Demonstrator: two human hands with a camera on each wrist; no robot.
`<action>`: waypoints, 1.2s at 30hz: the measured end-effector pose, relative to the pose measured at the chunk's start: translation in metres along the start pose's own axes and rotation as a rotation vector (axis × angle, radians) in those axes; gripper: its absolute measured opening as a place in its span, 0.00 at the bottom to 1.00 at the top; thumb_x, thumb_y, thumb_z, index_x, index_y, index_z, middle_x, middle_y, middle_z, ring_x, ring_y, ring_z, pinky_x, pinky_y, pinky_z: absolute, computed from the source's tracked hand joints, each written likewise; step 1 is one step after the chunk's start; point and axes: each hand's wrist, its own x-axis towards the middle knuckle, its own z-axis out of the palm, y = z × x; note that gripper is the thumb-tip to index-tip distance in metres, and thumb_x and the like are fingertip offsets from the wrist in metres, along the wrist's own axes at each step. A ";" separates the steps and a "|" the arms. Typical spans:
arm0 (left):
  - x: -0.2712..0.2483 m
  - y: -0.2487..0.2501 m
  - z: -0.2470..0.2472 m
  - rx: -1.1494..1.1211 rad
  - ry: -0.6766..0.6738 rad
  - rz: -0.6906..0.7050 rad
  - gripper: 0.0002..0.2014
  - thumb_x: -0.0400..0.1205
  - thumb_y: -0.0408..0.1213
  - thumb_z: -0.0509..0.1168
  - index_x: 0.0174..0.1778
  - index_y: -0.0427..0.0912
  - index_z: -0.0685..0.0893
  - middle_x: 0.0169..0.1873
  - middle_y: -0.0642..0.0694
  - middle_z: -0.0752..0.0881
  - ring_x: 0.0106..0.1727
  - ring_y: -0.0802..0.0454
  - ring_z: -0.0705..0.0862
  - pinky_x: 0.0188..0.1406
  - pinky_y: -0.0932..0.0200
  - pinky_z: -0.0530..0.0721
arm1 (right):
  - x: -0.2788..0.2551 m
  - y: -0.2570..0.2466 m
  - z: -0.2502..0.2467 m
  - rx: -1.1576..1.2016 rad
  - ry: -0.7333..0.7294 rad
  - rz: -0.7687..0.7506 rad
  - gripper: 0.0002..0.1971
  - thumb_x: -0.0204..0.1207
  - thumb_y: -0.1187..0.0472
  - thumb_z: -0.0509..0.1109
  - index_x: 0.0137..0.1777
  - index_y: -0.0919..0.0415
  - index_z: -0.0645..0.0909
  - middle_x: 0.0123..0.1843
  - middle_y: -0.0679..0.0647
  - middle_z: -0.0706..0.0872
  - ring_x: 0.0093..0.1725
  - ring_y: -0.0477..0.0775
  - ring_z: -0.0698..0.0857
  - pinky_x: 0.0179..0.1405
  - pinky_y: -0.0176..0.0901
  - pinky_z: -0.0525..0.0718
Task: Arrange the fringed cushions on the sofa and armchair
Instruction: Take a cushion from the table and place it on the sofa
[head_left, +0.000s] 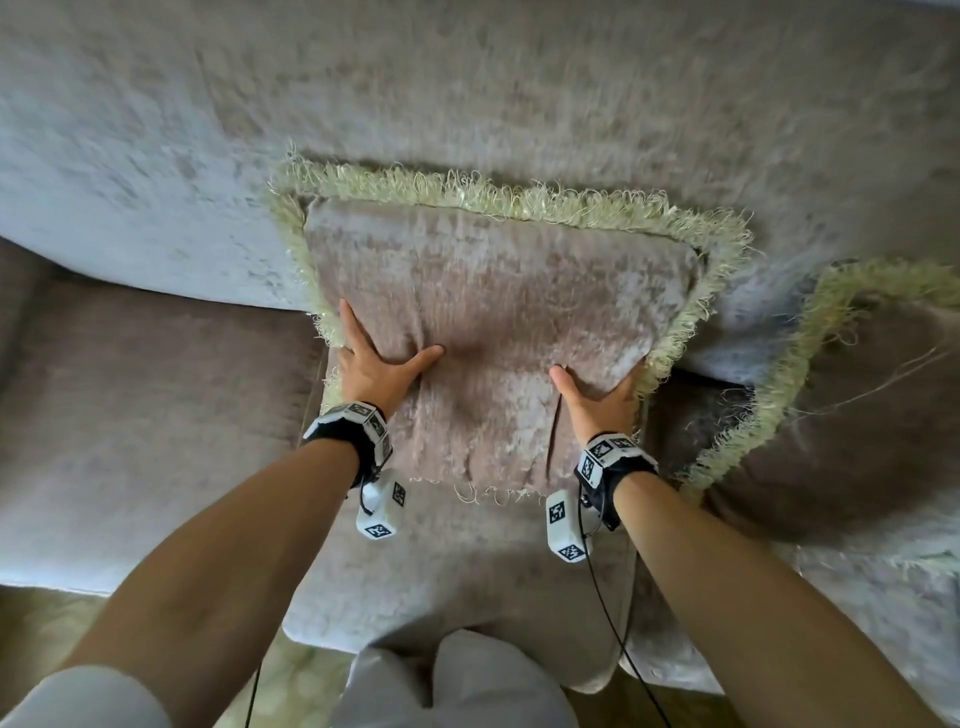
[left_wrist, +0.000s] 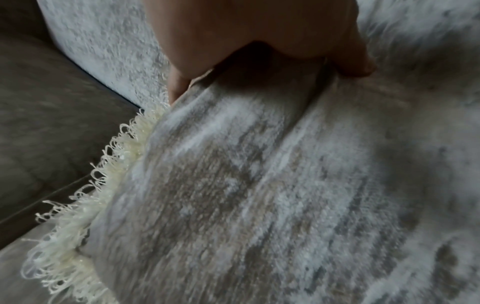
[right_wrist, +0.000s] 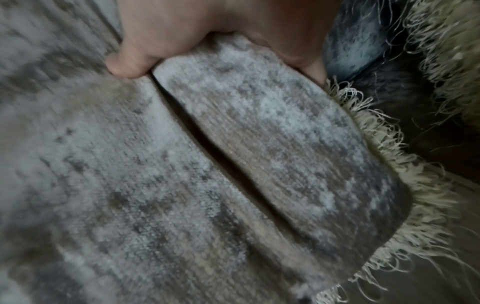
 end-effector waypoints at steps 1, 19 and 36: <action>0.002 -0.002 -0.001 -0.005 -0.015 0.004 0.66 0.63 0.64 0.79 0.83 0.63 0.35 0.76 0.29 0.65 0.74 0.31 0.70 0.72 0.41 0.70 | -0.002 0.001 0.000 -0.005 0.006 0.005 0.68 0.50 0.22 0.74 0.85 0.43 0.39 0.82 0.61 0.63 0.77 0.68 0.71 0.72 0.65 0.73; -0.029 -0.012 -0.051 0.097 -0.088 0.086 0.63 0.63 0.74 0.71 0.84 0.60 0.37 0.85 0.39 0.41 0.86 0.38 0.44 0.78 0.29 0.59 | -0.042 -0.008 -0.025 -0.069 -0.026 -0.109 0.69 0.56 0.32 0.81 0.84 0.43 0.33 0.86 0.64 0.45 0.83 0.71 0.55 0.74 0.77 0.64; -0.143 -0.038 -0.162 0.040 0.097 0.439 0.34 0.70 0.63 0.70 0.72 0.59 0.71 0.70 0.44 0.73 0.71 0.43 0.71 0.68 0.36 0.76 | -0.221 -0.036 -0.035 -0.338 0.002 -0.635 0.27 0.71 0.48 0.70 0.70 0.41 0.68 0.69 0.54 0.70 0.68 0.60 0.72 0.58 0.52 0.74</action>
